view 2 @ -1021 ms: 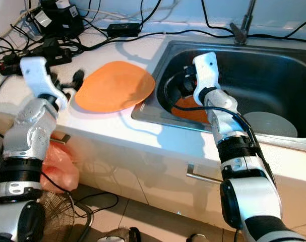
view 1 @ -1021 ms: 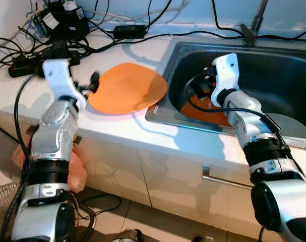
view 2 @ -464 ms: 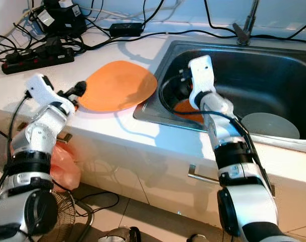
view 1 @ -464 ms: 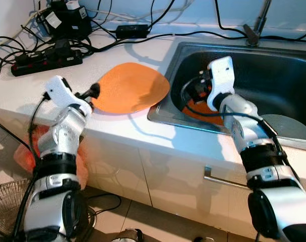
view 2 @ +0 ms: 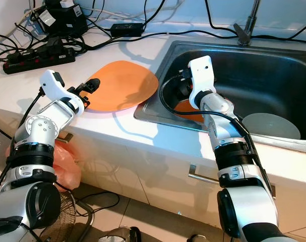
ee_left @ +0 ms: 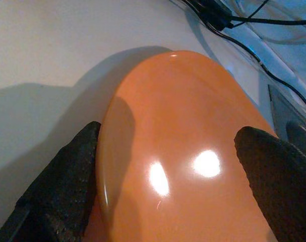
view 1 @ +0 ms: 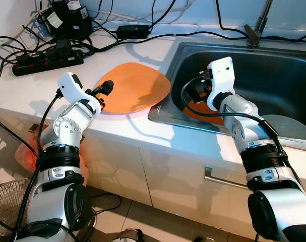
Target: Kitchen organization
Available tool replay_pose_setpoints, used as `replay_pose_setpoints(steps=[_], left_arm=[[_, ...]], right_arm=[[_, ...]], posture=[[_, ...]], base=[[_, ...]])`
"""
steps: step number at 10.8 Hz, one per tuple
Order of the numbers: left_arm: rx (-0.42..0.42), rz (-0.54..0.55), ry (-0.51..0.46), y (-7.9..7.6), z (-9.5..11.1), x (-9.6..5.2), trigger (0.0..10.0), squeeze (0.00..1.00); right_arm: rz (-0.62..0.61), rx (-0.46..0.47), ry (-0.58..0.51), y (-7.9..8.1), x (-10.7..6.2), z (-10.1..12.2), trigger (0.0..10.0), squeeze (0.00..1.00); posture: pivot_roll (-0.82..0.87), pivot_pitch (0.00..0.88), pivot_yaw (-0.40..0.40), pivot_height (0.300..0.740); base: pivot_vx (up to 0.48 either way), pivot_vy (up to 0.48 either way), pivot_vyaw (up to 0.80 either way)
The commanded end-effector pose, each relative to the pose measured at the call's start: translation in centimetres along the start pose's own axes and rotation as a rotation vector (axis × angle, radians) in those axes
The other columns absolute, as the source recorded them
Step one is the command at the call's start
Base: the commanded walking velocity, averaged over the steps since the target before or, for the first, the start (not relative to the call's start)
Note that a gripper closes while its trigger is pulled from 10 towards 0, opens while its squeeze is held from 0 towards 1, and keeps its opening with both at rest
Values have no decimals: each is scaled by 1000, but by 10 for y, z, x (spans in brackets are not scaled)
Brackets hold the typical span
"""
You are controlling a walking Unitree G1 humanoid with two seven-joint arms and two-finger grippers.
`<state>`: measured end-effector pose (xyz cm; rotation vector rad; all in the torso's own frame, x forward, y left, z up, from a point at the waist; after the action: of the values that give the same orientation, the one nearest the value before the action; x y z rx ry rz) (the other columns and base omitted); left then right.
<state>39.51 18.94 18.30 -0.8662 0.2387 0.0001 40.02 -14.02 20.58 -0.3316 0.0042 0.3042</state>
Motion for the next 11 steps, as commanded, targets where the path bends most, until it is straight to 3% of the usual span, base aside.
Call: replay_pose_setpoints(steps=[1, 11], left_arm=[[-20, 38, 61, 10, -12, 1, 10000, 0], [-20, 38, 61, 10, -12, 1, 10000, 0]], right_arm=[[17, 9, -8, 4, 0, 2, 10000, 310], [17, 9, -8, 4, 0, 2, 10000, 310]], posture=[[83, 90, 108, 740], [83, 90, 108, 740]], base=[[0, 0, 0], [0, 0, 0]])
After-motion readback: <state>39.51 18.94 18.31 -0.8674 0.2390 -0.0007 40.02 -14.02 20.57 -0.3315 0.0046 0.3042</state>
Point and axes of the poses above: a point about 5 cm out from each wrist's last joint towards the gripper, its own x axis pointing out of the wrist towards the gripper, its own z axis along the axis of the wrist's last joint, y = z × x, the point moved 1 cm from there along x, pointing out of the wrist towards the gripper, and after that the axes turned 10 degrees about -x, right-handed, at the moved point
